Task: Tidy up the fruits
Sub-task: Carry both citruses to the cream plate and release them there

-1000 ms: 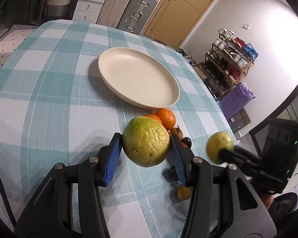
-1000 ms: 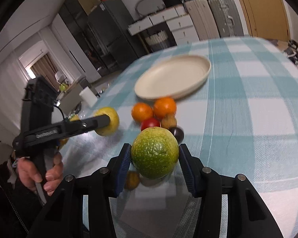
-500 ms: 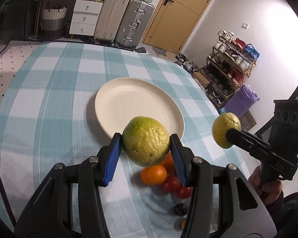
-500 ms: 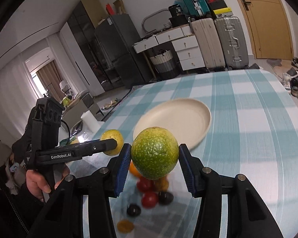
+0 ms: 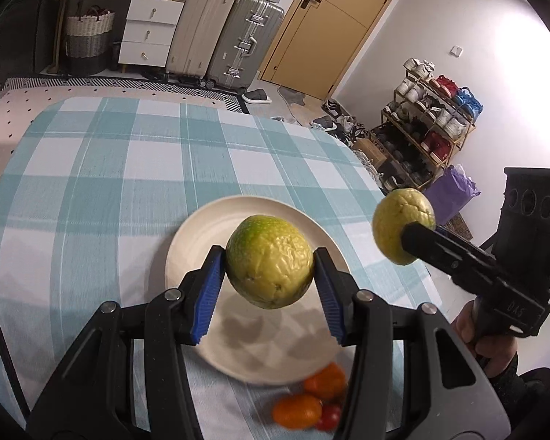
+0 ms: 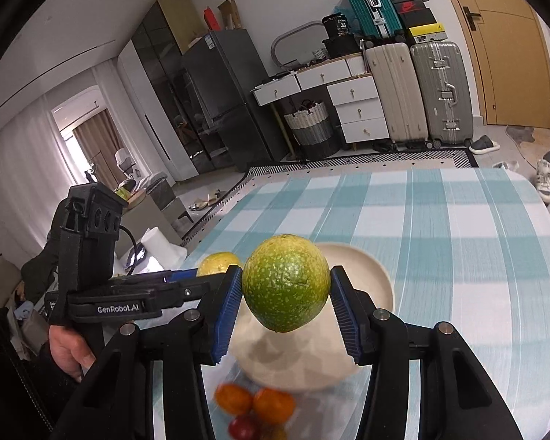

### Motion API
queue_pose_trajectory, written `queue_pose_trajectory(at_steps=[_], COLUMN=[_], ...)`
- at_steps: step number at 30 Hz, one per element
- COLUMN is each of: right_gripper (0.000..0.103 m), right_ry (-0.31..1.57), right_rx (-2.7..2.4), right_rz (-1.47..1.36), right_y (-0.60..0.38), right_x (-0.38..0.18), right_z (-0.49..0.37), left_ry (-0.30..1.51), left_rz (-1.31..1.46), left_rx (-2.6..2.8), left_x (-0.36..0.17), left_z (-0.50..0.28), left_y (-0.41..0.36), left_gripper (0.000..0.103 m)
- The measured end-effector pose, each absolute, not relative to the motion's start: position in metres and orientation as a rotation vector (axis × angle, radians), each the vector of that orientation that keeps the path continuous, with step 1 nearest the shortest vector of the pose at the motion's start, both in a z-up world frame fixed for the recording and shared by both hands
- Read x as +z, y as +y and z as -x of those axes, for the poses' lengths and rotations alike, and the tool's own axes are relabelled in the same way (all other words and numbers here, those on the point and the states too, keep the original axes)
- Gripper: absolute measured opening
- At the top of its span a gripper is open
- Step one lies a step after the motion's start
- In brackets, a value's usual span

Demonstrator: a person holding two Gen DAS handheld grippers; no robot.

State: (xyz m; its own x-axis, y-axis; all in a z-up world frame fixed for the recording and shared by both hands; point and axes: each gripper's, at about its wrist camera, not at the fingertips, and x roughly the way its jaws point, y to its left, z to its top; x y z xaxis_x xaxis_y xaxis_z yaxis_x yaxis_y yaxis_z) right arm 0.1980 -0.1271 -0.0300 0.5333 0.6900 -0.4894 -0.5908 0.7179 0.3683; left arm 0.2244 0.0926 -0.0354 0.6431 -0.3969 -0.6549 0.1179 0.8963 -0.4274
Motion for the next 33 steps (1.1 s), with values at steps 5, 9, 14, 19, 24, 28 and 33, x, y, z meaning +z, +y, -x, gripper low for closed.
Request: queue_pose_trajectory(at_steps=[5,9,14,19,24,28,33], right_gripper=[0.049,0.049,0.049,0.049,0.050,0.050,0.053], right_ry=[0.660,0.700,0.745,0.765,0.817,0.821,0.775], right_rx=[0.766,0.751,0.724,0.696,0.675,0.675,0.671], right_rz=[-0.148,-0.145,-0.127,-0.094,-0.068,-0.064,-0.079], right_y=[-0.109,-0.095,-0.088,-0.084,-0.077,-0.074,-0.081], right_x=[-0.042,-0.065,-0.087,-0.098,-0.113,-0.117,-0.107], right_z=[-0.228,-0.246,-0.261,-0.270,-0.277,-0.278,-0.275], left_ry=[0.859,0.885,0.906,0.922,0.937,0.939,0.909], left_rz=[0.378,0.399,0.436,0.443,0.499,0.504,0.535], left_rx=[-0.334,-0.324,-0.301,-0.309,-0.307,-0.299,-0.298], left_x=[-0.053,-0.069,-0.086,-0.096,-0.106,-0.109,-0.097], left_z=[-0.261,-0.282,-0.302,-0.311,-0.317,-0.317,-0.312], left_y=[0.092,0.092,0.095,0.093,0.094,0.094,0.100], left_gripper=[0.046,0.046,0.046,0.046,0.046,0.047,0.060])
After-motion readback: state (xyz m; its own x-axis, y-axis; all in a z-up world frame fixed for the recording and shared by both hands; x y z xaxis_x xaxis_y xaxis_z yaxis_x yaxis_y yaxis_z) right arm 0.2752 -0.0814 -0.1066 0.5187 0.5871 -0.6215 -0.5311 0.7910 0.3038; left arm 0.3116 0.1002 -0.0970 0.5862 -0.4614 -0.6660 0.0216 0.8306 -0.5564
